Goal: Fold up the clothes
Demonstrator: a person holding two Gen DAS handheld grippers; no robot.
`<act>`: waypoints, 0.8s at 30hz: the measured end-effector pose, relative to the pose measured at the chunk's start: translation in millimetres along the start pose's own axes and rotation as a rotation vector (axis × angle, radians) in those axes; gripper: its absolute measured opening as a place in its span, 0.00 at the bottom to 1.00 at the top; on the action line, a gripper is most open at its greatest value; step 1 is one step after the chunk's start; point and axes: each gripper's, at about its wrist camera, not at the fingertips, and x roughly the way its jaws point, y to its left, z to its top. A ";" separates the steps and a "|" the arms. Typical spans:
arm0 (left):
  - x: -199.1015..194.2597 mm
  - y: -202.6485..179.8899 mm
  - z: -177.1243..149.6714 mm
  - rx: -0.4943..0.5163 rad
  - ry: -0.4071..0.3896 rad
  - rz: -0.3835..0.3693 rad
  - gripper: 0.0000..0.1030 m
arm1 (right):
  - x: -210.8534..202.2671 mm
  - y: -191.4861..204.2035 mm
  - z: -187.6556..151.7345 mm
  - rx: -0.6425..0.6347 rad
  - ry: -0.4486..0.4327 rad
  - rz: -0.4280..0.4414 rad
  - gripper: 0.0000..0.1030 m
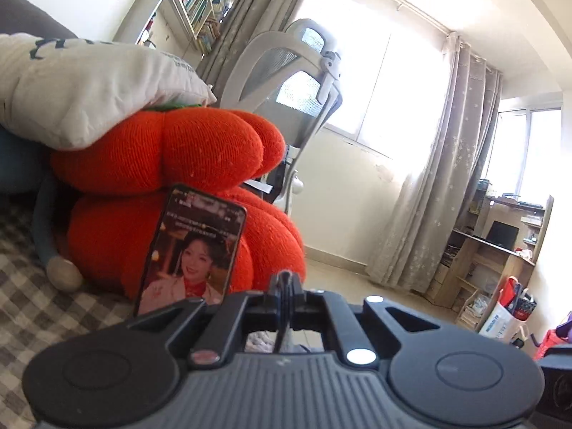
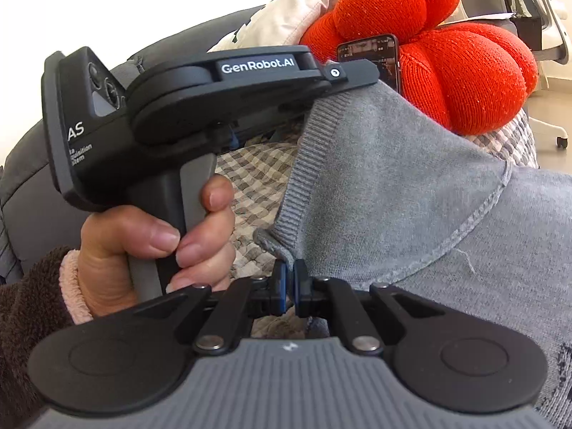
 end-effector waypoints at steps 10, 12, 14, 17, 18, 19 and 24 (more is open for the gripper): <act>5.3 33.6 -12.2 0.079 0.121 0.324 0.04 | 15.4 9.5 0.7 0.007 0.063 0.038 0.15; 0.9 39.3 -8.3 0.031 0.116 0.341 0.07 | 14.8 12.3 0.6 0.010 0.080 0.082 0.15; -5.8 40.5 -4.0 -0.023 0.123 0.319 0.12 | 11.0 16.5 2.2 -0.008 0.099 0.094 0.15; -19.5 33.2 -3.7 -0.048 0.142 0.261 0.27 | 0.4 21.7 5.4 -0.040 0.116 0.060 0.16; -23.4 29.8 -5.6 -0.047 0.153 0.234 0.31 | -4.9 22.1 6.6 -0.047 0.117 0.045 0.18; -26.1 26.1 -9.1 -0.040 0.173 0.210 0.35 | -7.8 22.1 10.1 -0.052 0.115 0.028 0.23; -34.6 7.1 -32.1 0.008 0.293 0.115 0.35 | -43.8 11.6 8.8 -0.044 0.077 -0.048 0.39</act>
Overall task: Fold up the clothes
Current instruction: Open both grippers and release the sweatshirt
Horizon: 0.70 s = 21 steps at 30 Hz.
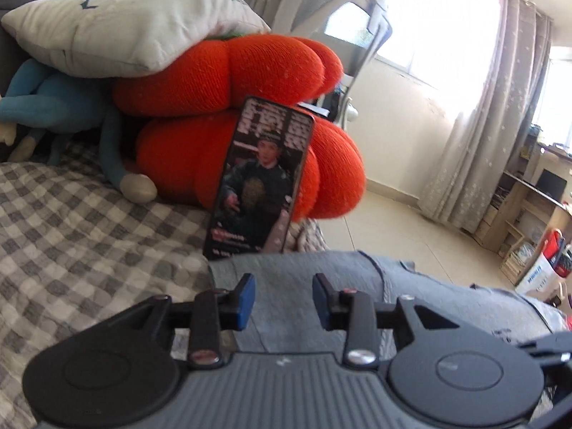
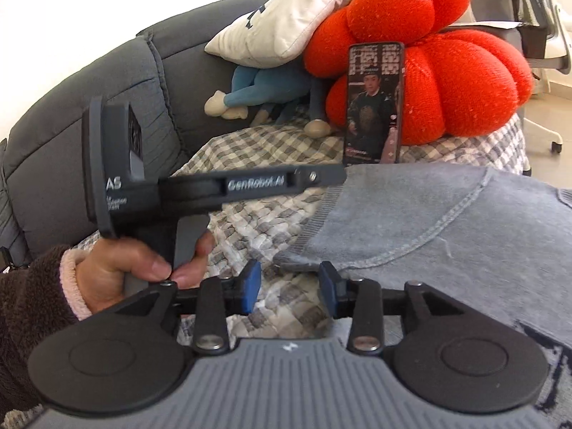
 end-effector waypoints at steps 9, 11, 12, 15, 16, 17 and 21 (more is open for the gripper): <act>-1.3 -25.5 -7.6 0.193 0.122 0.236 0.42 | -76.7 -48.9 -29.8 0.118 -0.061 -0.171 0.40; -10.0 -30.3 0.6 0.164 0.122 0.220 0.45 | -91.8 -61.2 -36.1 0.153 -0.079 -0.217 0.40; -13.8 -34.4 4.7 0.150 0.119 0.209 0.47 | -101.0 -67.5 -40.0 0.167 -0.094 -0.250 0.41; -18.0 -59.1 11.8 0.153 0.104 0.182 0.60 | -123.5 -81.5 -49.5 0.187 -0.137 -0.372 0.44; -17.3 -69.5 13.2 0.157 0.105 0.166 0.63 | -131.9 -87.3 -53.9 0.198 -0.152 -0.415 0.45; -16.0 -80.7 14.4 0.161 0.109 0.148 0.64 | -139.9 -93.6 -58.0 0.211 -0.165 -0.450 0.46; -9.5 -124.1 14.5 0.147 0.110 0.048 0.72 | -170.4 -115.2 -75.2 0.272 -0.198 -0.569 0.48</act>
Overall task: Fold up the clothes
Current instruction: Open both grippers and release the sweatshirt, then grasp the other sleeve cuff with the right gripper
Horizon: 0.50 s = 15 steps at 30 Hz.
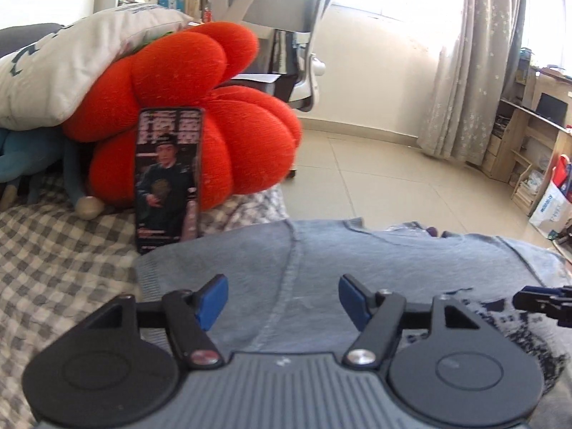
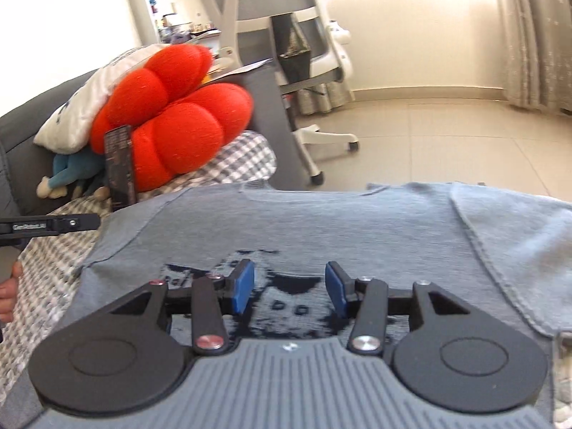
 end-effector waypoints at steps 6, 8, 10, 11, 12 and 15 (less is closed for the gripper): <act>24.9 -57.8 -2.1 -0.030 0.039 -0.128 0.75 | -28.6 -58.4 -10.8 0.152 -0.023 -0.073 0.50; 34.4 -75.2 -3.9 -0.021 0.059 -0.148 0.75 | -38.5 -75.9 -14.7 0.202 -0.032 -0.096 0.51; 42.2 -92.5 -4.0 0.003 0.078 -0.160 0.75 | -48.8 -91.5 -18.2 0.247 -0.050 -0.114 0.51; 46.2 -101.1 -4.0 0.015 0.088 -0.166 0.75 | -54.4 -99.1 -20.0 0.274 -0.063 -0.121 0.51; 50.1 -109.8 -4.1 0.026 0.097 -0.172 0.75 | -60.2 -106.7 -21.8 0.302 -0.080 -0.127 0.52; 56.9 -135.9 1.7 0.082 0.120 -0.193 0.75 | -76.8 -125.2 -28.4 0.385 -0.131 -0.170 0.55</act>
